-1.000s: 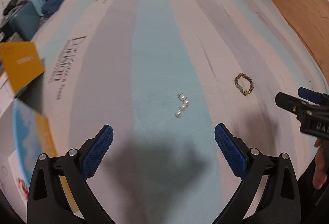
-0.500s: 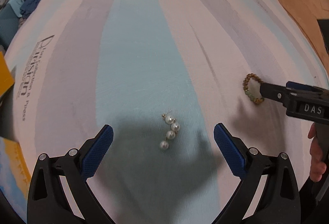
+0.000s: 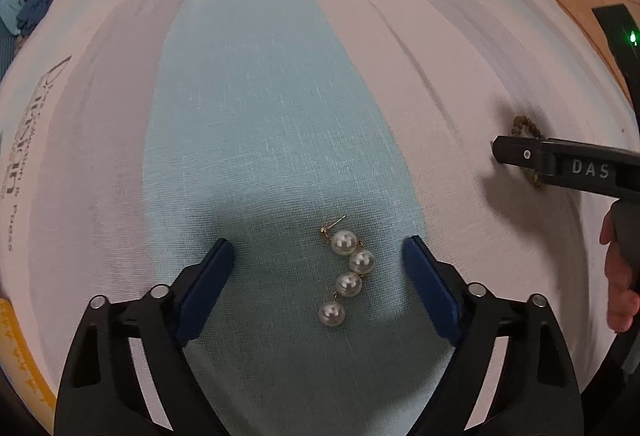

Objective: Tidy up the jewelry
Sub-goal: 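Grasp the pearl drop earring with the left tool while the right tool grasps the wooden bead bracelet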

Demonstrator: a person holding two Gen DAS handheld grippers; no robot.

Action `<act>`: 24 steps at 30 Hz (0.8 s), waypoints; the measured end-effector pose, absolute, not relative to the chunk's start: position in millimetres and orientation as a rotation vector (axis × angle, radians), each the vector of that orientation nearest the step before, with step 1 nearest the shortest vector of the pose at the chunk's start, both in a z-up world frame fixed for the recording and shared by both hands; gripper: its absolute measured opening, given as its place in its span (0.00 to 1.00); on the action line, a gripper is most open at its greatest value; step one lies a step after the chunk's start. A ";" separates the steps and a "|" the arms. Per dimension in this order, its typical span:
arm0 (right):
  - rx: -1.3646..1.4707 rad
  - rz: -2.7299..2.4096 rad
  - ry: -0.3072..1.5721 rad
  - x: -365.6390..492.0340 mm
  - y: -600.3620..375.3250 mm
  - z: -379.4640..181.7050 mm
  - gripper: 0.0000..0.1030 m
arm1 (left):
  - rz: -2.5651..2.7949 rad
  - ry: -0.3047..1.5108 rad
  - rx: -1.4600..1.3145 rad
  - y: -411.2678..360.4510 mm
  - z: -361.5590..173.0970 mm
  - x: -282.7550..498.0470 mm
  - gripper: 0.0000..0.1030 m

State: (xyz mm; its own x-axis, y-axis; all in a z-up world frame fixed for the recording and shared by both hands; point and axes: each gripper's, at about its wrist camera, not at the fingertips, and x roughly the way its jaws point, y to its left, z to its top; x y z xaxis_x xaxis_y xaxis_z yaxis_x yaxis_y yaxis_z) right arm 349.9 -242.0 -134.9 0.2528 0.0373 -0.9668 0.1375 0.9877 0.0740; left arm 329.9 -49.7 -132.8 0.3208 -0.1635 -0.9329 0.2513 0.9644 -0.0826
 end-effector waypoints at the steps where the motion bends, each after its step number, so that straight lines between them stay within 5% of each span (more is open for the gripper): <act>1: 0.152 -0.074 1.315 350.8 -240.6 -135.3 0.75 | -0.278 1.212 0.081 -48.9 -132.6 331.1 0.74; 11: 0.125 -0.085 1.313 346.2 -235.7 -131.1 0.40 | -0.293 1.202 0.069 -36.5 -132.9 323.9 0.43; 16: 0.093 -0.082 1.308 351.4 -240.9 -129.1 0.25 | -0.305 1.216 0.062 -39.3 -130.3 325.9 0.15; 19: 0.051 -0.091 1.296 350.6 -238.1 -126.1 0.08 | -0.307 1.215 0.100 -41.7 -129.9 322.6 0.10; 24: 0.058 -0.104 1.258 346.1 -242.4 -116.5 0.07 | -0.301 1.207 0.110 -43.4 -122.4 315.7 0.10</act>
State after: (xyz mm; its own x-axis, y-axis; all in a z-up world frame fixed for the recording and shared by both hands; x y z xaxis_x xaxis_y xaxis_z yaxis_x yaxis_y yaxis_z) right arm 346.1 -242.4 -116.5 0.3038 -0.0461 -0.9516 0.1102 0.9938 -0.0129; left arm 315.7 -43.4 -122.4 0.3219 -0.1706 -0.9313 0.2866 0.9550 -0.0759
